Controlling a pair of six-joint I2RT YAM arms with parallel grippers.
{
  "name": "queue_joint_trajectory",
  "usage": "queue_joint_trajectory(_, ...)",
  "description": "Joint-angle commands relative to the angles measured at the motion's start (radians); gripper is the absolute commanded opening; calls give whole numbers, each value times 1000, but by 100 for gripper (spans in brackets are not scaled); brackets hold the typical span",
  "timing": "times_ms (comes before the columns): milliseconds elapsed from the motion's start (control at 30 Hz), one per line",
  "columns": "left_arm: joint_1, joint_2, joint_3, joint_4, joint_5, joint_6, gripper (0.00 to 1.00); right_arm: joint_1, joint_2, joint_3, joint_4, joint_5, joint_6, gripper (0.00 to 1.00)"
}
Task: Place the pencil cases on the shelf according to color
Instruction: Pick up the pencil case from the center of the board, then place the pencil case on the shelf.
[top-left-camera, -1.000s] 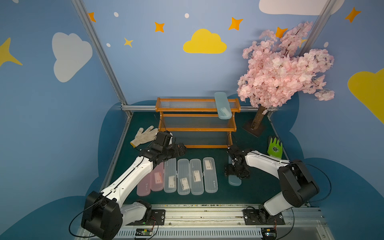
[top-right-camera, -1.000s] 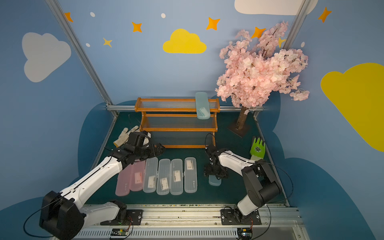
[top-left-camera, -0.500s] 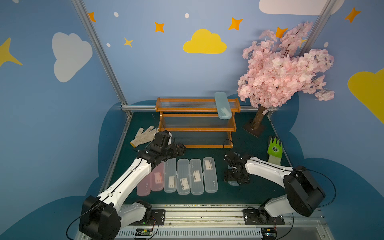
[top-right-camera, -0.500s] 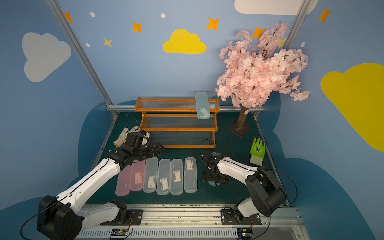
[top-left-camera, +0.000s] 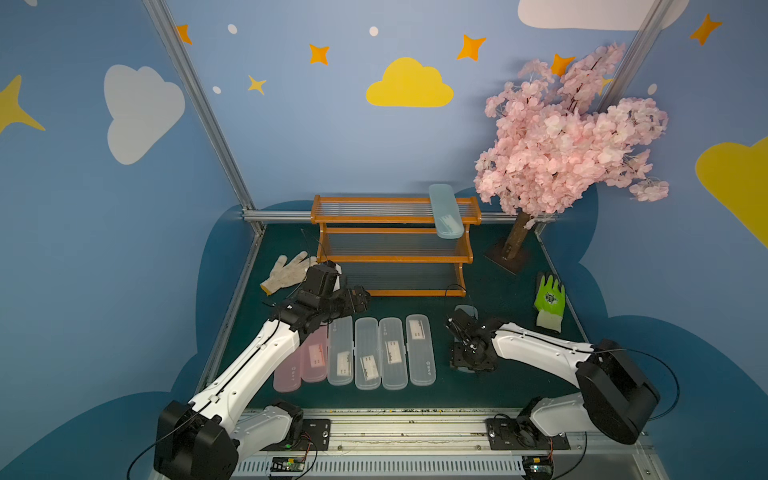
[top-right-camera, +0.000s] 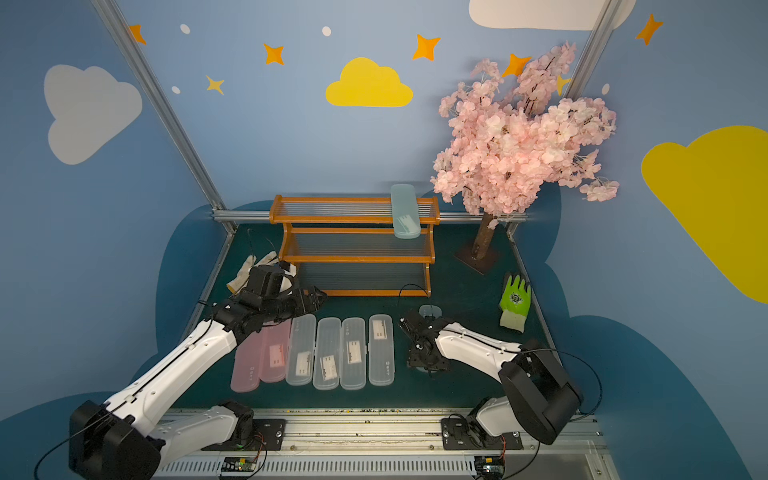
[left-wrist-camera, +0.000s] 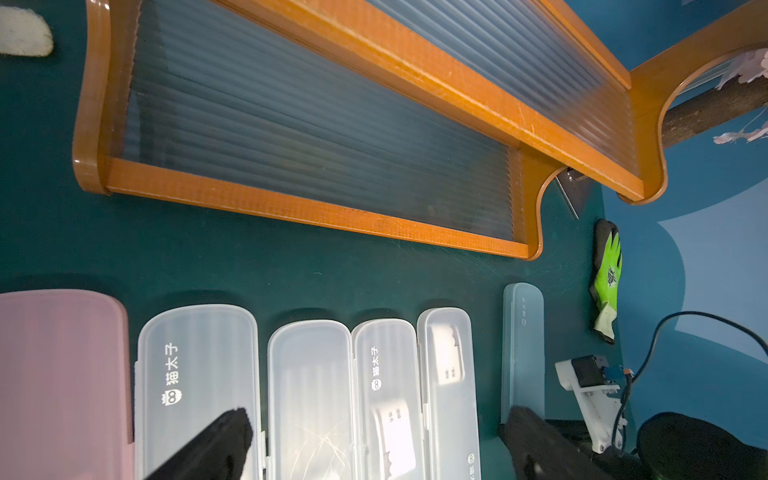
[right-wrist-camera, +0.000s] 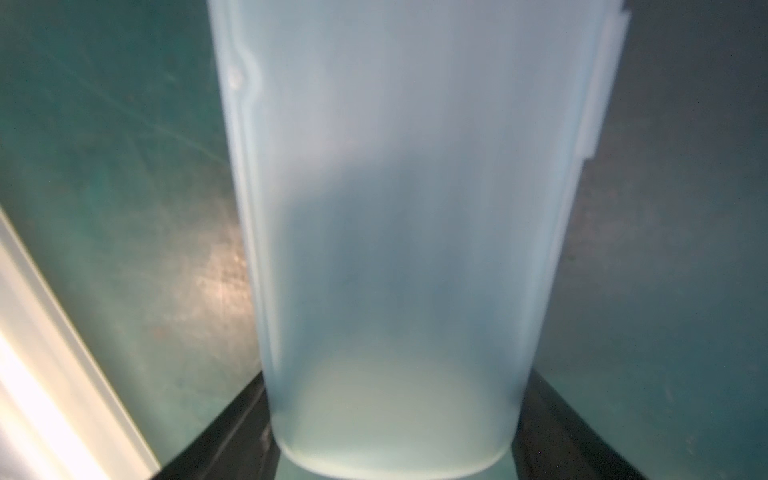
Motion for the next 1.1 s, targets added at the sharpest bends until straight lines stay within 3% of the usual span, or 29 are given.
queue_joint_trajectory(0, -8, -22, 11, -22, -10, -7, 100, 19, -77, 4, -74, 56, 11, 72)
queue_joint_trajectory(333, -19, -97, 21, -49, -58, -8, 100, 124, -187, 80, -254, 117, 52, 68)
queue_joint_trajectory(667, -21, -160, 120, -126, -141, 36, 100, 337, -169, 380, -391, 206, 15, 68)
queue_joint_trajectory(867, -18, -155, 201, -172, -193, 85, 100, 358, -149, 540, -367, 177, -47, 68)
queue_joint_trajectory(1067, 8, -94, 228, -125, -186, 110, 100, 357, -140, 626, -253, 224, -113, 68)
